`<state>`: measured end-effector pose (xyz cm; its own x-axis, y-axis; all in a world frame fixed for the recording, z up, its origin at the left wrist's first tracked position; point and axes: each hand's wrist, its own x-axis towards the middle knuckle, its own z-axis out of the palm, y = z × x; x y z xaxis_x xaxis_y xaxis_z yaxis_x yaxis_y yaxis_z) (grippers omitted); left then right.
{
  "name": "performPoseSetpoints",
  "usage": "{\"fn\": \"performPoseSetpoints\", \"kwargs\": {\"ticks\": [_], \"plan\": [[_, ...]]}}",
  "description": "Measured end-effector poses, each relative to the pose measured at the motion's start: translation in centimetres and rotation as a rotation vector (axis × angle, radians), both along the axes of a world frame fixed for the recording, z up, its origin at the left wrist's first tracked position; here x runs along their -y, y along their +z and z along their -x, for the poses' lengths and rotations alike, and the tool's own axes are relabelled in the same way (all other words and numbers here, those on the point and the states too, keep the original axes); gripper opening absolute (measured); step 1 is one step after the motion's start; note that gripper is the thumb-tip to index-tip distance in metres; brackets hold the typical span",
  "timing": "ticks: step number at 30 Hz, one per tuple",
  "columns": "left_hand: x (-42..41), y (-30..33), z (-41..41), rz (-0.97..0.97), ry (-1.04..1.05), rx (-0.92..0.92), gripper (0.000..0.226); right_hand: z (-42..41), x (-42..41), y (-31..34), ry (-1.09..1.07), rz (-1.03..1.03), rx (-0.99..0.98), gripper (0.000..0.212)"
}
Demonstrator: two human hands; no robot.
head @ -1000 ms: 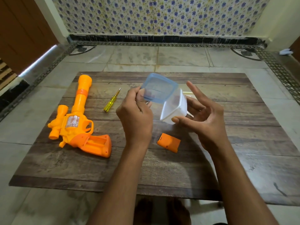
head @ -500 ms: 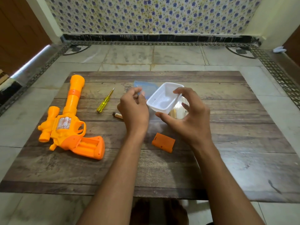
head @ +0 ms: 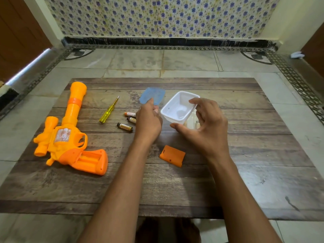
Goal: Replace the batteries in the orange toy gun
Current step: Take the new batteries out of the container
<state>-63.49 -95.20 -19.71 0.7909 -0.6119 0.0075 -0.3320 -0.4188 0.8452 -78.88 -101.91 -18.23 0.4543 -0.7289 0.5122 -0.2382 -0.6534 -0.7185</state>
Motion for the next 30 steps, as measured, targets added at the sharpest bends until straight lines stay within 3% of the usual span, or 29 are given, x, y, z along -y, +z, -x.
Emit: {"fn": "performPoseSetpoints", "kwargs": {"ticks": [2,6,10,14,21,26,30], "plan": [[-0.1,0.0,-0.1,0.002,-0.013,0.012,0.035,0.1,0.0,-0.1,0.005,0.002,-0.008,0.071],[-0.4,0.3,-0.5,0.017,0.004,0.005,0.038,0.2,-0.1,-0.1,0.037,-0.006,-0.004,0.071],[-0.7,1.5,-0.9,0.195,0.086,-0.077,0.023,0.2,-0.2,-0.1,0.081,-0.098,0.031,0.074],[-2.4,3.1,-1.1,0.313,-0.058,-0.227,0.033,-0.3,-0.7,0.1,0.12,-0.08,-0.018,0.077],[-5.8,3.0,-0.9,0.185,-0.072,0.048,0.009,-1.2,-1.9,0.6,0.172,0.08,-0.253,0.082],[-7.0,2.1,0.0,0.044,-0.043,0.203,0.016,-1.7,-2.8,1.1,0.224,0.06,-0.431,0.076],[-6.5,1.4,0.0,-0.048,-0.078,0.19,0.027,-1.6,-3.0,1.5,0.228,0.043,-0.54,0.067]]}}
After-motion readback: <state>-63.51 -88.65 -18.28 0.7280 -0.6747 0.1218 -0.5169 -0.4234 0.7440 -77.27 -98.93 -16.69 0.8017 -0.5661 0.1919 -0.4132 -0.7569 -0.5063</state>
